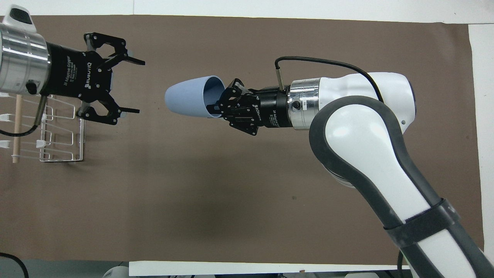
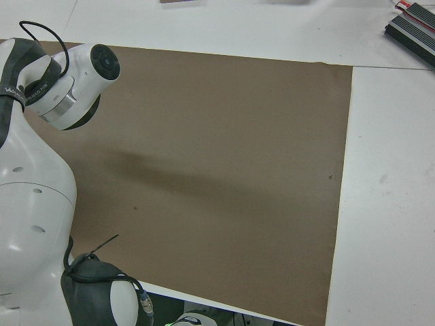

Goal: Hang cup on cup holder
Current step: 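Hold the cup out while the left gripper reaches toward its base, then close the left gripper on the cup base while the right gripper holds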

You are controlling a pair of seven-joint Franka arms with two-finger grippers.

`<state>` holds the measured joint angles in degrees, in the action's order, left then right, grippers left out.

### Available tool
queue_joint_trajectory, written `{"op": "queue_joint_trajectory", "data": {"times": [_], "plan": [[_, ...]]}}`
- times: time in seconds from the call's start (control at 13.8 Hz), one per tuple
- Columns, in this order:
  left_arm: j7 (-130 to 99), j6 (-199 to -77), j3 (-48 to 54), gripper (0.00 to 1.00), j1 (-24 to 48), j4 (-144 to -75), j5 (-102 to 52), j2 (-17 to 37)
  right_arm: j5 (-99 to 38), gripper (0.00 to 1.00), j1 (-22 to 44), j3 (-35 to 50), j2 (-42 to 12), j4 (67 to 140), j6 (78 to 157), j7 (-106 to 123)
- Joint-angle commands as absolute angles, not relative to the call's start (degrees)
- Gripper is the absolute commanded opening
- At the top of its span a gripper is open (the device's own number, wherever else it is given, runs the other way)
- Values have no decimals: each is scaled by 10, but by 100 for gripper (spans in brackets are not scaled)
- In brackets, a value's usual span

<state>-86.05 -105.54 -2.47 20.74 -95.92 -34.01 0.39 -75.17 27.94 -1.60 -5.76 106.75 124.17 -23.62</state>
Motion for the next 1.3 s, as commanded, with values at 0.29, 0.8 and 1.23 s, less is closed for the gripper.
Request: {"op": "queue_joint_trajectory", "data": {"times": [0.29, 0.8, 1.23], "plan": [[-942, -1122, -31, 100, 271, -986, -390, 7, -766, 0, 293, -17, -38, 1098, 1254, -243], [-944, -1142, -31, 100, 299, -1013, -391, 20, -766, 0, 293, -17, -38, 1096, 1255, -243], [-942, -1123, -31, 37, 300, -971, -391, 46, -766, 0, 293, -17, -39, 1092, 1255, -244]]}}
